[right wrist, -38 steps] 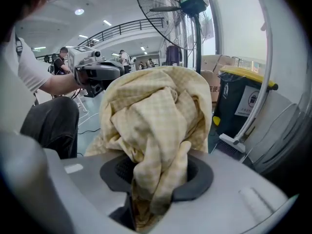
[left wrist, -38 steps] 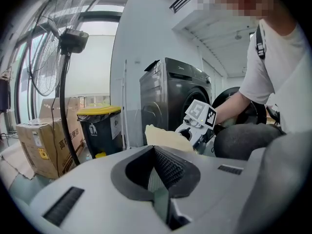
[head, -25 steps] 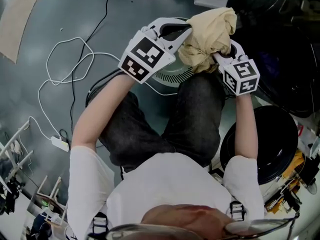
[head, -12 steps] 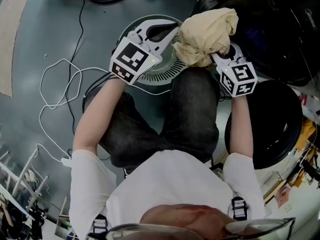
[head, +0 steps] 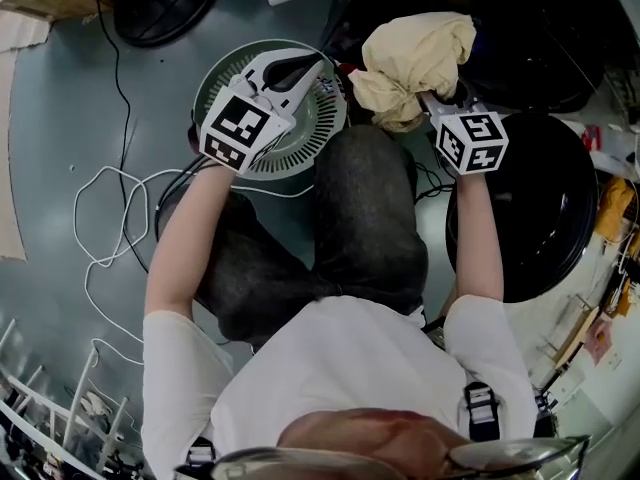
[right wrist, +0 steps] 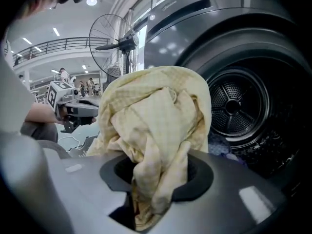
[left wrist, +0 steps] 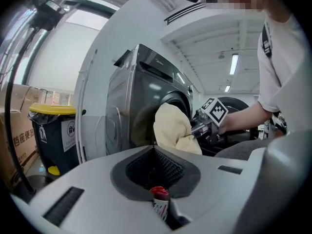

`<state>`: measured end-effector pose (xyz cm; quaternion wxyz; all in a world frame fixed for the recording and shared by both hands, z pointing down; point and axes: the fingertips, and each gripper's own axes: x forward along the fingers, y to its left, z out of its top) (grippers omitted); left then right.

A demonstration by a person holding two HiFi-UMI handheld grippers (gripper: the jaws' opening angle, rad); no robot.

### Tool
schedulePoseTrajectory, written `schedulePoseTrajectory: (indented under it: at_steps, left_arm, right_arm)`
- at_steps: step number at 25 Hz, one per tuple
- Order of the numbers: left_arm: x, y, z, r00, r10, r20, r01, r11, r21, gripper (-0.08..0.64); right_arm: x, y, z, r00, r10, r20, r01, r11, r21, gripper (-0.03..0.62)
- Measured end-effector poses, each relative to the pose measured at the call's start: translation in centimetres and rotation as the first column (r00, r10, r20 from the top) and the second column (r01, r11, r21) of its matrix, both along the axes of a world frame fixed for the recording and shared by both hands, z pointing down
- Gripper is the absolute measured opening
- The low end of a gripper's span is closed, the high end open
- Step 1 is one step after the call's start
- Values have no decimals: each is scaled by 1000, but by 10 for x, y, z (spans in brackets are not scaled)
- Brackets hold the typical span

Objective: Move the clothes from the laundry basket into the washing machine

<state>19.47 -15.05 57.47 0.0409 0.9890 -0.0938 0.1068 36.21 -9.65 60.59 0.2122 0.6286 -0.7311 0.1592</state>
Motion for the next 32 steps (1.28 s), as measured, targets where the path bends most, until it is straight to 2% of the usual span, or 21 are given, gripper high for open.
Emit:
schedulePoseTrajectory:
  at_steps: [4, 8, 13, 17, 19, 23, 28, 30, 32]
  left_arm:
    - [10, 0, 4, 1000, 11, 22, -12, 999, 36, 6]
    - [21, -8, 3, 1000, 9, -9, -9, 1000, 10, 6]
    - [25, -14, 13, 1000, 10, 20, -10, 1000, 17, 6]
    - [29, -16, 3, 1000, 6, 1, -6, 1000, 14, 6]
    - [30, -16, 0, 1000, 7, -4, -6, 1000, 21, 6]
    - [28, -17, 9, 1000, -6, 29, 5, 1000, 16, 6]
    - [25, -17, 2, 1000, -12, 4, 12, 1000, 15, 6]
    - [22, -18, 6, 1000, -18, 25, 17, 1000, 19, 6]
    - [21, -19, 7, 999, -27, 36, 26, 999, 25, 6]
  right_arm:
    - [41, 1, -4, 994, 103, -31, -102, 994, 36, 172]
    - [78, -2, -10, 979, 183, -92, -176, 982, 72, 173]
    - [116, -15, -12, 947, 239, -214, -216, 968, 125, 175]
    - [145, -27, -15, 906, 273, -323, -225, 958, 179, 175]
    - [158, -32, -13, 880, 292, -375, -231, 952, 201, 175]
    - [187, -42, -11, 812, 334, -479, -246, 940, 238, 176]
    - [215, -50, -2, 718, 372, -588, -258, 927, 271, 184]
    - [222, -54, 1, 671, 372, -641, -244, 928, 283, 186]
    - [227, -58, -1, 605, 365, -707, -210, 930, 301, 186]
